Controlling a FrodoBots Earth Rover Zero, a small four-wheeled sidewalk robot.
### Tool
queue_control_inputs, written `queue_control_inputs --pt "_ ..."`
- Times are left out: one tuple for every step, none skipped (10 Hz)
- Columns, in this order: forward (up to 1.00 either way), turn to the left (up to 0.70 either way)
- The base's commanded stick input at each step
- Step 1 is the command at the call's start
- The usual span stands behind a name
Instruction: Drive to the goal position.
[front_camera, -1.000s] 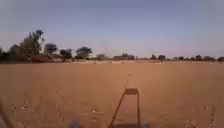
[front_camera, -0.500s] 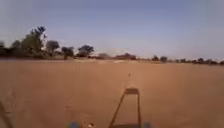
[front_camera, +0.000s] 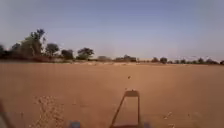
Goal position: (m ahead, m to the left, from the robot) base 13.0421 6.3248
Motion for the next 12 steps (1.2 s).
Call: queue_control_inputs --pt "0.66 0.0" --pt "0.66 0.0" --pt "0.66 0.0" --pt "0.66 0.0" --pt "0.66 0.0" --pt "0.66 0.0" --pt "0.67 0.0" --pt "0.67 0.0" --pt "0.67 0.0" --pt "0.67 0.0" --pt "0.67 0.0" --pt "0.67 0.0"
